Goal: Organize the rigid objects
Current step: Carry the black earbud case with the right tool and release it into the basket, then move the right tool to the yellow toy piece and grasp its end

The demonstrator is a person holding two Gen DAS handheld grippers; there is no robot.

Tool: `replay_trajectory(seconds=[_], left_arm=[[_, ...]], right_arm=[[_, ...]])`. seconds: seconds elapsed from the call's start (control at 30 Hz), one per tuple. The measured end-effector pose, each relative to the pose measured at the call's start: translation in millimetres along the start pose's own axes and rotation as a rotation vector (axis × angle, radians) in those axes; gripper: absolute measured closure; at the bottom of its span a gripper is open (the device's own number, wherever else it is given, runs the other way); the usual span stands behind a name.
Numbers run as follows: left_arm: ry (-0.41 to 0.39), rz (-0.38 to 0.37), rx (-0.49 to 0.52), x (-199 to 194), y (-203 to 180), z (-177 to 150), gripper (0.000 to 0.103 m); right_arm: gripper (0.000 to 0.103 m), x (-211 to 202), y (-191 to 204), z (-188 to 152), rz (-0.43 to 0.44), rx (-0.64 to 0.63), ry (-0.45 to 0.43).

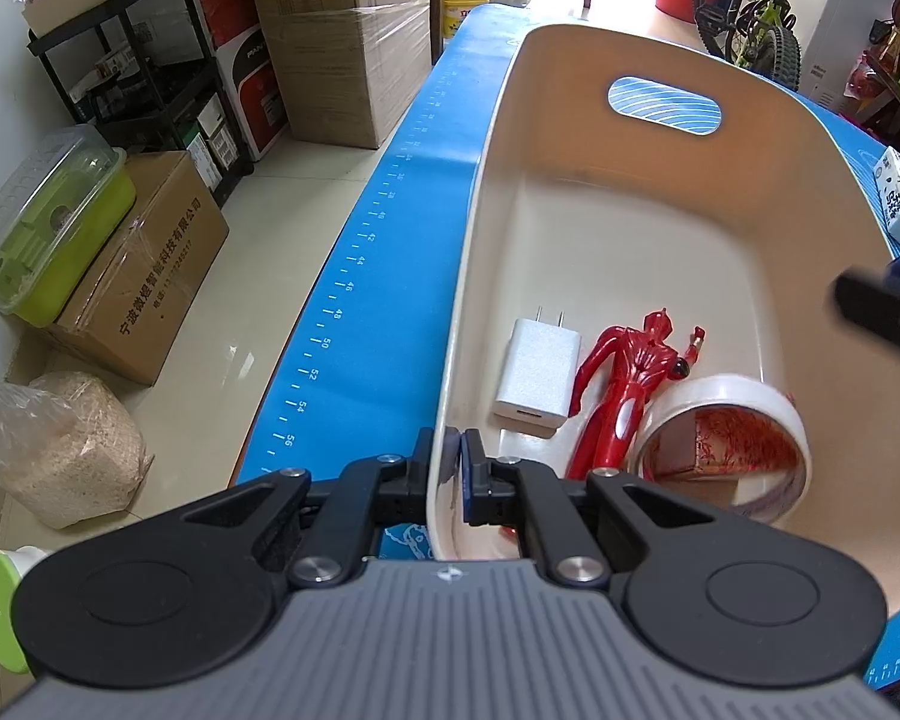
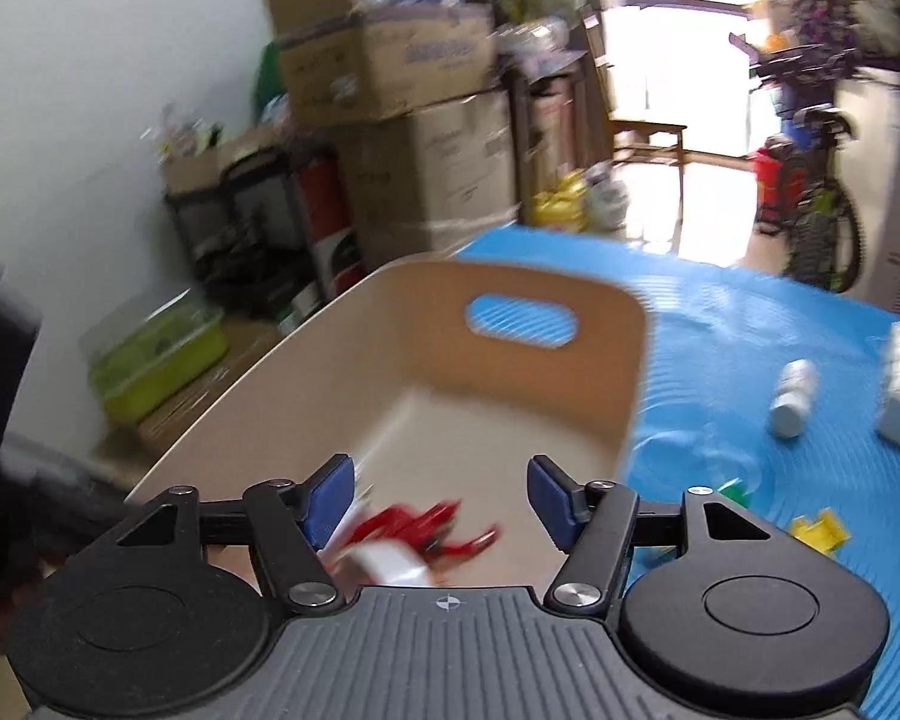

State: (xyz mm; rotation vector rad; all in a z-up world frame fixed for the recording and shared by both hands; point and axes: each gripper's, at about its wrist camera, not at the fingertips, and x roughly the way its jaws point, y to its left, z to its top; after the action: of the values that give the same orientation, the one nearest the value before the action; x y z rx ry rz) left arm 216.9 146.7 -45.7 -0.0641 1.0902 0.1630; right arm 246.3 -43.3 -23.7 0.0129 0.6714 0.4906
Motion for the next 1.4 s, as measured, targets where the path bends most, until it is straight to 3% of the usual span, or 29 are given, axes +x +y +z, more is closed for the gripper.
replay_trajectory(seconds=[0.17, 0.47, 0.77, 1.0, 1.17, 1.27, 1.4], left_arm=[[0.0, 0.0, 0.0, 0, 0, 0, 0.093], [0.001, 0.005, 0.001, 1, 0, -1, 0.093], [0.001, 0.004, 0.003, 0, 0, -1, 0.093], [-0.001, 0.004, 0.006, 0, -1, -1, 0.093], [-0.002, 0.005, 0.009, 0, -1, -1, 0.093], [-0.002, 0.005, 0.008, 1, -1, -1, 0.093], [-0.002, 0.008, 0.006, 1, -2, -1, 0.093]], right_arm=[[0.029, -1, -44, 9, -0.124, 0.089, -0.01], [0.029, 24, -135, -10, -0.331, 0.327, 0.072], [0.029, 50, -181, -42, -0.416, 0.462, 0.186], [0.024, 67, -183, -51, -0.445, 0.468, 0.183], [0.021, 79, -169, -51, -0.472, 0.382, 0.182], [0.027, 81, -163, -52, -0.481, 0.325, 0.181], [0.047, 79, -155, -52, -0.475, 0.26, 0.176]])
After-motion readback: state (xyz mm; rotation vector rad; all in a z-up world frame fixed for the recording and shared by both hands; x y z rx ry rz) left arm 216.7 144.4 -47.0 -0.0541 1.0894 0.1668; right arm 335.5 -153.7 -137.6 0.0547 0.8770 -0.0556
